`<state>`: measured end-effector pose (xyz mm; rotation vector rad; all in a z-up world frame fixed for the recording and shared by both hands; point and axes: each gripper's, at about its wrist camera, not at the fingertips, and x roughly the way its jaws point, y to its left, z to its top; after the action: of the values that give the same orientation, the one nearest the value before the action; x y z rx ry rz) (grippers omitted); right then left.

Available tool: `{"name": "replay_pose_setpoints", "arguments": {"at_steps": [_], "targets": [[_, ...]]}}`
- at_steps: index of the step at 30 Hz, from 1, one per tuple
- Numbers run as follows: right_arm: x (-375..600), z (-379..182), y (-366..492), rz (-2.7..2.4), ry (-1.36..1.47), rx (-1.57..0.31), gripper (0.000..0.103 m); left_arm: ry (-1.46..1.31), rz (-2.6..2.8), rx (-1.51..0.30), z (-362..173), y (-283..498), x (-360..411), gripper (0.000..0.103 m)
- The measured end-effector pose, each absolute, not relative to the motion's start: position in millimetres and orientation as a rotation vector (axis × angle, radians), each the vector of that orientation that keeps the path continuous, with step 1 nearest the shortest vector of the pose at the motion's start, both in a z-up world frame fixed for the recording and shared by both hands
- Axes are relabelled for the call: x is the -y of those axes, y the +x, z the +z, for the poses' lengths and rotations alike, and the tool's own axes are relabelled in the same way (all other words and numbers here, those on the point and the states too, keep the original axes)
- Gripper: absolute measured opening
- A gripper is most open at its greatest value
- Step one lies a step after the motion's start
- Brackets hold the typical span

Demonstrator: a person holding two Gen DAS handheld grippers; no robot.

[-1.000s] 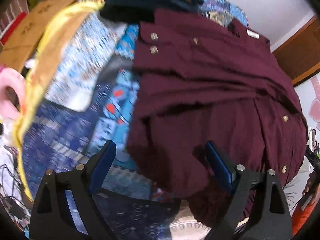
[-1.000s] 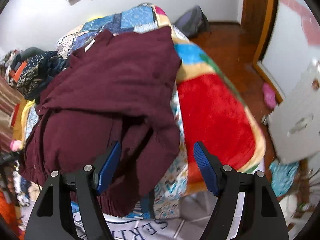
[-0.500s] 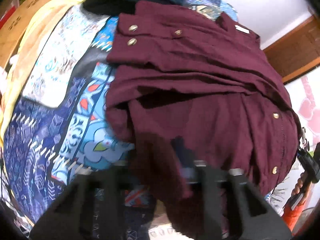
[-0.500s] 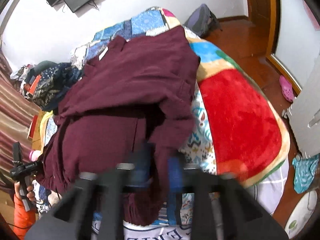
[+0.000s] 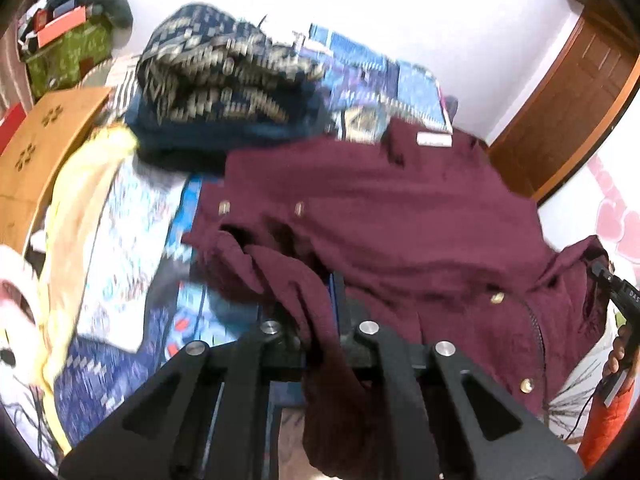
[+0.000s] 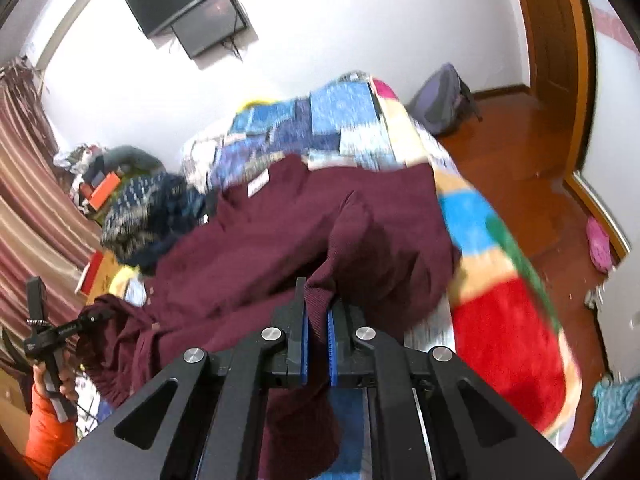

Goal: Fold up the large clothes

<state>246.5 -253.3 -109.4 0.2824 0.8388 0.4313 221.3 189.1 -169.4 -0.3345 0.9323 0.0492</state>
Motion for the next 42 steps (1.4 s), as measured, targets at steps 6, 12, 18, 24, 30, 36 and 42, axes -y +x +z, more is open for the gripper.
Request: {"name": "replay_pose_setpoints", "arguments": {"at_steps": [6,12,18,24,30,36,42], "targets": [[242,-97,302,0.403,0.267,-0.793,0.006,-0.365,0.063,-0.868,-151,274,-214,0.007],[227,-118,363,0.375,0.264,-0.844,0.006,-0.377,0.127,-0.869,-173,336,-241,0.007],[223,-160,414,0.314,0.284,-0.949,0.006,-0.422,0.196,-0.960,-229,382,-258,0.008],[229,-181,424,0.304,0.297,-1.025,0.010,-0.316,0.205,-1.048,-259,397,-243,0.009],[226,-154,410,0.278,0.222,-1.030,0.025,-0.249,0.194,-1.044,-231,386,-232,0.028],[224,-112,376,0.283,0.127,-0.907,0.046,-0.207,0.125,-0.947,-184,356,-211,0.052],[202,-97,353,0.361,0.054,-0.901,0.047,-0.165,0.092,-0.917,-162,339,-190,0.058]]}}
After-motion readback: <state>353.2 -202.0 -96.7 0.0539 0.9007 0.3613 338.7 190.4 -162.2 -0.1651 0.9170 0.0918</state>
